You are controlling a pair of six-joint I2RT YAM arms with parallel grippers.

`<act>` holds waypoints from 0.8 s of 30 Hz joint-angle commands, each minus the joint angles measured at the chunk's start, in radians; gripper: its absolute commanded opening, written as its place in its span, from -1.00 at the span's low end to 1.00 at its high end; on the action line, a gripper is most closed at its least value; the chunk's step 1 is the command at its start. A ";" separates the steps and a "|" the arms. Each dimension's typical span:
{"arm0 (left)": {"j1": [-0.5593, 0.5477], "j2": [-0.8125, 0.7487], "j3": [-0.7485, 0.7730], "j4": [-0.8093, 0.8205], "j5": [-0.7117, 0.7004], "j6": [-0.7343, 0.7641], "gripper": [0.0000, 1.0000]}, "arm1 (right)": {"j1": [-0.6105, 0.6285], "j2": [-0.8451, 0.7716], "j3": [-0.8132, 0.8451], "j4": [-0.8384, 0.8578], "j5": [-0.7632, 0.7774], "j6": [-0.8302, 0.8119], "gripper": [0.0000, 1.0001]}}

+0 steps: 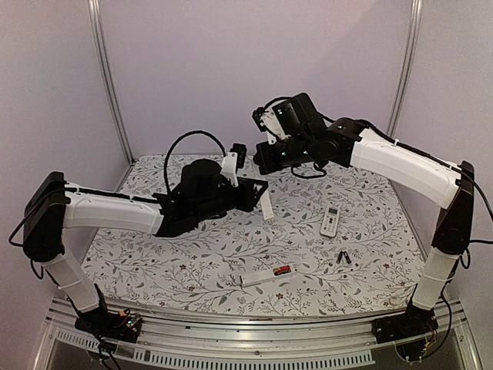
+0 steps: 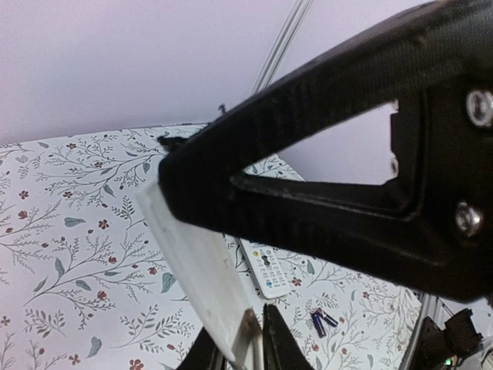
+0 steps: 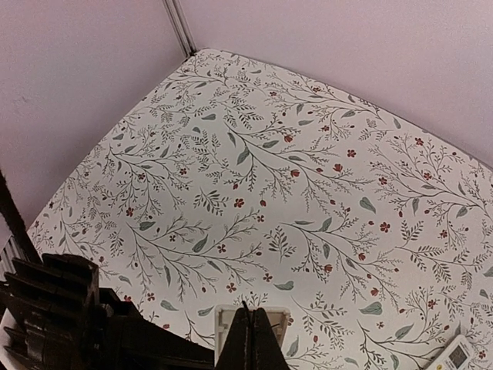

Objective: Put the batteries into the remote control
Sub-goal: Pass from the right arm to the left

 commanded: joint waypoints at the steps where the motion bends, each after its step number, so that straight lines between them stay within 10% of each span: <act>1: 0.011 -0.045 -0.018 0.034 0.040 -0.001 -0.77 | 0.005 -0.038 0.027 0.016 -0.020 0.017 -1.00; 9: 0.013 -0.075 -0.030 0.049 0.045 0.009 -1.00 | 0.004 -0.053 0.026 0.025 -0.060 0.005 -1.00; 17: 0.013 -0.187 -0.101 0.120 0.083 0.153 -1.00 | -0.047 -0.203 -0.046 0.104 -0.313 -0.167 -0.07; 24: 0.010 -0.306 -0.181 0.219 0.328 0.297 -1.00 | -0.116 -0.359 -0.230 0.237 -0.657 -0.233 0.11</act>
